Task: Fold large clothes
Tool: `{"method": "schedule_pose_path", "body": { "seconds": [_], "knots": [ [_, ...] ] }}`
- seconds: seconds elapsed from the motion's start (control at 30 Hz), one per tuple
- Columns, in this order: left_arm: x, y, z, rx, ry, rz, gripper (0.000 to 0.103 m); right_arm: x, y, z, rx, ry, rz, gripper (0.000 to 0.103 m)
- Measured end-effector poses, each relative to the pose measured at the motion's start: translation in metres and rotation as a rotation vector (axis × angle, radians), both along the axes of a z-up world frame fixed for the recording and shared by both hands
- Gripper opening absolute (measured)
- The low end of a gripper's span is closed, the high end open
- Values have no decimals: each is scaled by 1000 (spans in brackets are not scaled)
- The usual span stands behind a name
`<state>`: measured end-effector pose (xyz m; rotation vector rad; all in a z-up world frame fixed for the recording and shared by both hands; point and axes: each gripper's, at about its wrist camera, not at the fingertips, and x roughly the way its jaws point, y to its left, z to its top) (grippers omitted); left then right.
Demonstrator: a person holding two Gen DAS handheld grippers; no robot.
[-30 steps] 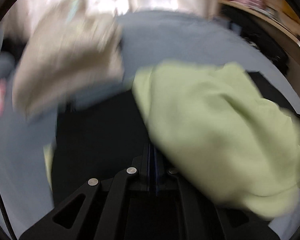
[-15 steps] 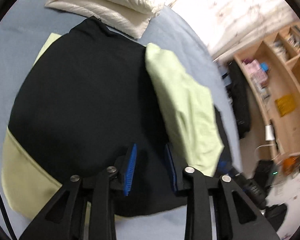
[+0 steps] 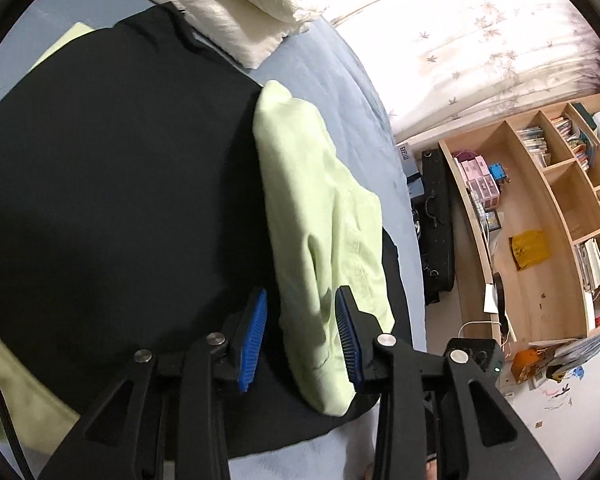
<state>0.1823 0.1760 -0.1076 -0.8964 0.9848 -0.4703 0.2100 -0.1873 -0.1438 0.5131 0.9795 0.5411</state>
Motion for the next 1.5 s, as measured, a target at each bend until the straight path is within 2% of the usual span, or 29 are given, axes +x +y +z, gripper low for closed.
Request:
{"method": "schedule_pose_path", "body": {
  "seconds": [0.07,0.13,0.23,0.27,0.37,0.43,0.47,0.53,0.6,0.7,0.77,0.87,1.03,1.17,1.27,1.37,1.4,1.5],
  "knots": [
    [0,-5,-1,5,-2,0,7,-3,-4,9,4,-30,-5,8],
    [-4,-13,6,33,-17,5,6,-9,-18,26,28,-68,-33,6],
    [-12,-27,13,77,-51,-17,5,-20,-41,44,13,-123,-81,6],
    [-15,-35,11,116,-46,-28,5,-20,-46,43,-4,-115,-89,6],
    [-16,-52,-11,267,23,-59,7,-15,-50,13,-106,-19,-101,6],
    [-18,-59,-18,289,37,-45,9,-14,-49,-11,-148,49,-104,6],
    [-19,-61,-15,303,32,-44,9,-15,-50,-12,-142,52,-111,6],
    [-22,-66,-5,360,19,-54,9,-17,-48,-2,-173,28,-124,10],
    [-27,-69,7,429,3,-58,12,-22,-42,13,-252,-4,-132,17],
    [-38,-65,32,537,-47,-24,15,-31,-38,31,-307,-61,-145,19],
    [-42,-60,49,545,-80,17,16,-38,-35,47,-318,-114,-159,19],
    [-37,-57,66,512,-100,57,17,-35,-29,57,-278,-132,-142,22],
    [-6,-66,66,505,-107,73,17,6,-2,52,-225,-114,-110,23],
    [22,-88,49,478,-91,73,17,51,16,28,-191,-49,-100,24],
    [39,-103,28,510,-67,49,17,74,23,5,-223,7,-69,24],
    [45,-104,10,602,-43,52,15,81,16,-2,-264,-21,-81,22],
    [47,-100,7,609,-42,65,12,82,8,1,-283,-43,-104,20],
    [47,-77,2,566,-42,97,7,79,-24,6,-401,-94,-221,20]
  ]
}}
